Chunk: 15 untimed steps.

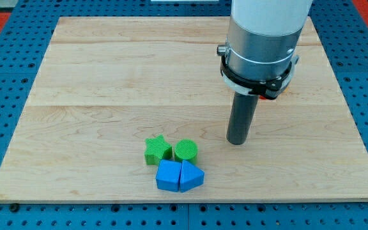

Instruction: Move the red star towards the center of the board

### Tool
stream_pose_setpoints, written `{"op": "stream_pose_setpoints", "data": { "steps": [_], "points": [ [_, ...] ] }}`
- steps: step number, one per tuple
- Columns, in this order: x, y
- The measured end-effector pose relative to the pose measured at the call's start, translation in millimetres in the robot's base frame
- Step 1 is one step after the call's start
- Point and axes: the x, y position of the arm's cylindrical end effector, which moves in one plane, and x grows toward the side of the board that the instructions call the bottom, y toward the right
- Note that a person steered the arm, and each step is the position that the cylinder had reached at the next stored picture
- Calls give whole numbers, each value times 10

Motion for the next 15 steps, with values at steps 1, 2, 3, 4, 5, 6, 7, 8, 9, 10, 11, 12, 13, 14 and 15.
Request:
{"op": "stream_pose_setpoints", "data": {
  "steps": [1, 2, 3, 4, 5, 6, 7, 8, 9, 10, 11, 12, 13, 14, 15],
  "points": [
    [173, 230],
    [710, 354],
    [987, -172],
    [979, -953],
    [792, -1182],
    [462, -1182],
    [168, -1303],
    [-99, -1727],
    [-523, -1695],
    [-683, -1464],
    [-557, -835],
    [-552, 184],
    [-689, 923],
    [-1198, 1425],
    [-1521, 1567]
  ]
}}
